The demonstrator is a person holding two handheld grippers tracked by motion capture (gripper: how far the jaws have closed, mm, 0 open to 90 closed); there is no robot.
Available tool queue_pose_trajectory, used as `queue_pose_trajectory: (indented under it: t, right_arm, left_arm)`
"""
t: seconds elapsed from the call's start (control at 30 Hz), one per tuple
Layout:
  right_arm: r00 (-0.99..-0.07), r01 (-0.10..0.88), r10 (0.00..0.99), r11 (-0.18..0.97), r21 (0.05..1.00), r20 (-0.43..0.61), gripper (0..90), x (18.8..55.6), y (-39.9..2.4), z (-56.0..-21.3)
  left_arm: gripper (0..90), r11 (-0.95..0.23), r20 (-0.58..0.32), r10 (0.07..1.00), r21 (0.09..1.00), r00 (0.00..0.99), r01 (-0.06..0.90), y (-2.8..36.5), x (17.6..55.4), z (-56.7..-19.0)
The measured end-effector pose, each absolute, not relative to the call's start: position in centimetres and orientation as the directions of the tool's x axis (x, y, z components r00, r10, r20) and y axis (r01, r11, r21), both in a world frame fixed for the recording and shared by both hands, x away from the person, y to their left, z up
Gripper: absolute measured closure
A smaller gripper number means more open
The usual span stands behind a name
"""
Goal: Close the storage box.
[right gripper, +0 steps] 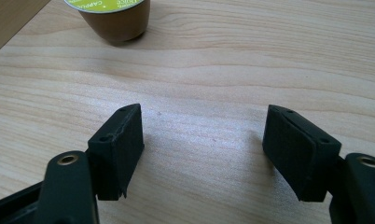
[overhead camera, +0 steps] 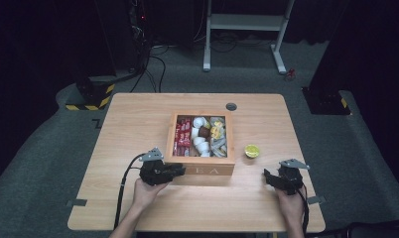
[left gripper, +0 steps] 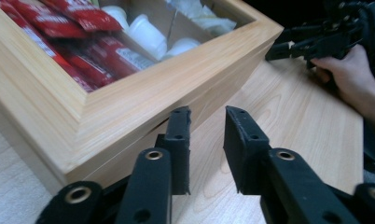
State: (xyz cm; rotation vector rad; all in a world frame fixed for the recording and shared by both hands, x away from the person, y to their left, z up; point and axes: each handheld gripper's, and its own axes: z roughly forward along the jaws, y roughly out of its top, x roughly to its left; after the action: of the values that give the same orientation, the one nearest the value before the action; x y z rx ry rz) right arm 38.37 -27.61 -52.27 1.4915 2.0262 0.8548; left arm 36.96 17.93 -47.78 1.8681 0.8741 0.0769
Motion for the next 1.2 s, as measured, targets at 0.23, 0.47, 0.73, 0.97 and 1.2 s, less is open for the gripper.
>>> queue_pose_trajectory:
  t: [0.23, 0.47, 0.73, 0.97, 1.2]
  right_arm:
    - [-0.291, 0.657, 0.957, 0.21, 0.724, -0.014, 28.9, 38.4, -27.6, -52.3]
    - [-0.291, 0.657, 0.957, 0.21, 0.724, -0.014, 28.8, 38.4, -27.6, -52.3]
    - [-0.291, 0.657, 0.957, 0.21, 0.724, -0.014, 28.8, 38.4, -27.6, -52.3]
    - [-0.291, 0.657, 0.957, 0.21, 0.724, -0.014, 28.8, 38.4, -27.6, -52.3]
    - [-0.291, 0.657, 0.957, 0.21, 0.724, -0.014, 28.8, 38.4, -27.6, -52.3]
  left_arm:
    - [62.6, -0.139, -0.318, 0.631, 0.851, 0.707, 0.507, 19.5, 36.5, -46.4]
    - [52.7, -0.068, -0.317, 0.697, 0.864, 0.643, 0.5, 21.5, 37.0, -45.8]
    - [49.2, -0.031, -0.313, 0.755, 0.861, 0.577, 0.508, 23.9, 37.2, -45.9]
    - [48.0, -0.017, -0.298, 0.797, 0.858, 0.525, 0.513, 25.7, 37.3, -46.4]
    - [46.4, -0.034, -0.257, 0.85, 0.844, 0.46, 0.535, 27.1, 37.5, -47.5]
